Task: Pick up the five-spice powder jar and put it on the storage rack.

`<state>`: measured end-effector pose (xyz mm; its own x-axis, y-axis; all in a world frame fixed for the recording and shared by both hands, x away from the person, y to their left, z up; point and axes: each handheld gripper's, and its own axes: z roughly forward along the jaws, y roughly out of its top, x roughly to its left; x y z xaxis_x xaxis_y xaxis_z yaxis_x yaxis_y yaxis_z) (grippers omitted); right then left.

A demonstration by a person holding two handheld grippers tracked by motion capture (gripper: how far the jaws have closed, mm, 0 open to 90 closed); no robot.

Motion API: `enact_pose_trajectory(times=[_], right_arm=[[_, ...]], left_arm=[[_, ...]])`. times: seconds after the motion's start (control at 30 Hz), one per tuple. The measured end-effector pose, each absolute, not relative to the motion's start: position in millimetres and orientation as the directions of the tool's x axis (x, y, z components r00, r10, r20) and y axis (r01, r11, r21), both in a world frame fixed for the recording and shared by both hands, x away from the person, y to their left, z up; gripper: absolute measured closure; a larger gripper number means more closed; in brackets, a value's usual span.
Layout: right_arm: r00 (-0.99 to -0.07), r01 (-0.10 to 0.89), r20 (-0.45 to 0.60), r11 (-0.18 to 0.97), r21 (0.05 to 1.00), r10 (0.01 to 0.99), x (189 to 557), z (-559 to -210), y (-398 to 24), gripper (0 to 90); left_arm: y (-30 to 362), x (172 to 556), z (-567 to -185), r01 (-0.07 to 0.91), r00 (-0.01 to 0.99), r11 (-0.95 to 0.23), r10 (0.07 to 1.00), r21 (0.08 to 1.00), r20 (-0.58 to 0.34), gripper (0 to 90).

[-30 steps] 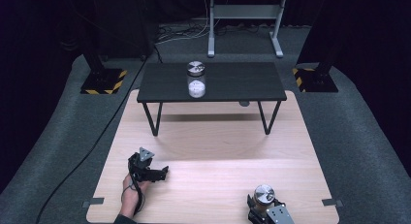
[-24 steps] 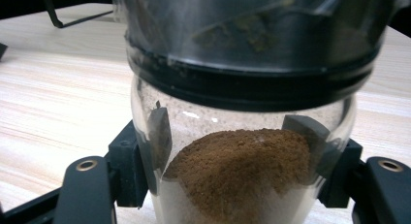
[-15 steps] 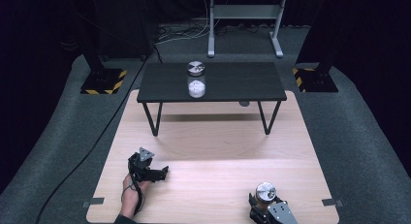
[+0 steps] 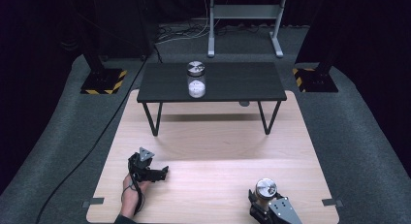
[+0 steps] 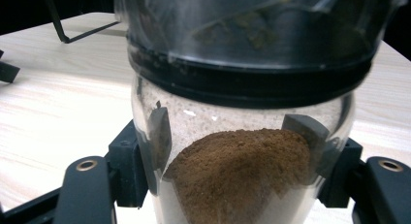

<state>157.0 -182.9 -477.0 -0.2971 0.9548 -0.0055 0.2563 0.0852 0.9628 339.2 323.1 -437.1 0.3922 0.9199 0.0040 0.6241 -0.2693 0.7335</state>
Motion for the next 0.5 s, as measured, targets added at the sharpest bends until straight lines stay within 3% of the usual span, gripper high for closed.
enact_pose_trajectory(times=[0.5], right_arm=[[-0.288, 0.221, 0.009, 0.057, 0.974, 0.958, 160.9, -449.1, -189.6, 29.4]], left_arm=[[323.0, 339.2, -437.1, 0.624, 0.392, -0.269, 0.920, 0.734, 0.004, 0.4]])
